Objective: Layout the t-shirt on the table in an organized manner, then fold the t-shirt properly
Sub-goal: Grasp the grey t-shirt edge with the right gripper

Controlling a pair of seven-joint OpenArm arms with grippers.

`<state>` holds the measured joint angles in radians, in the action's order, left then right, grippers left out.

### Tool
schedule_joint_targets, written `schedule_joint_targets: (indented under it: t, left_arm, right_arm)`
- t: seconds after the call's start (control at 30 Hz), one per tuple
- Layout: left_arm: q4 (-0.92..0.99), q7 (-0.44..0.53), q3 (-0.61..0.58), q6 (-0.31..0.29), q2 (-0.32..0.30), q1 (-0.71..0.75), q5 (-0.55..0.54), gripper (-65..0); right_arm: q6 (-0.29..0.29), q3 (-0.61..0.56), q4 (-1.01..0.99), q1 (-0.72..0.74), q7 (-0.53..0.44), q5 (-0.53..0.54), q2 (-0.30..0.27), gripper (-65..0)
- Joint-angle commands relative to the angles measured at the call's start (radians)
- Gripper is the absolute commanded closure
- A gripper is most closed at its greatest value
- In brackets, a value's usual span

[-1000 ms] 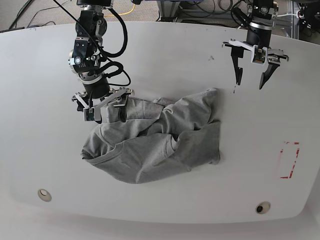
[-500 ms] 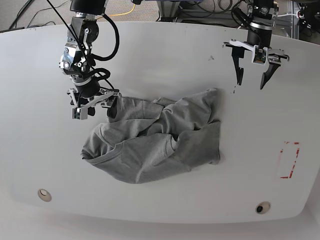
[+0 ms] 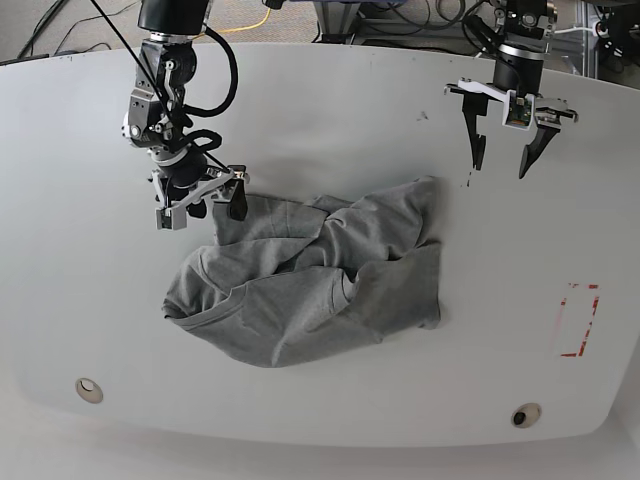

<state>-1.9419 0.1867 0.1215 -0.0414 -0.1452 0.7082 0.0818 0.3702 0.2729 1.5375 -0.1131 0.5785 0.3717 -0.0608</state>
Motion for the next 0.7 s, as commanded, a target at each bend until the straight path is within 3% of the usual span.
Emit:
schedule_joint_targets:
  t: [0.0, 0.3, 0.5, 0.67]
  left_arm:
    - [-0.017, 0.026, 0.004, 0.007, -0.006, 0.004, -0.004, -36.0]
    - [-0.017, 0.026, 0.005, 0.007, -0.006, 0.004, -0.004, -36.0]
    - [-0.017, 0.026, 0.005, 0.007, -0.006, 0.004, -0.004, -36.0]
    - [-0.017, 0.026, 0.005, 0.007, -0.006, 0.006, -0.004, -36.0]
  right_arm:
    - [0.01, -0.002, 0.019, 0.011, -0.025, 0.02, -0.003, -43.6]
    - [0.01, -0.028, 0.014, 0.003, -0.025, 0.025, -0.003, -30.3]
    - [0.01, -0.022, -0.025, 0.005, -0.027, 0.022, -0.004, -34.9]
    - [0.01, -0.022, -0.067, 0.006, -0.058, 0.023, -0.011, -35.0]
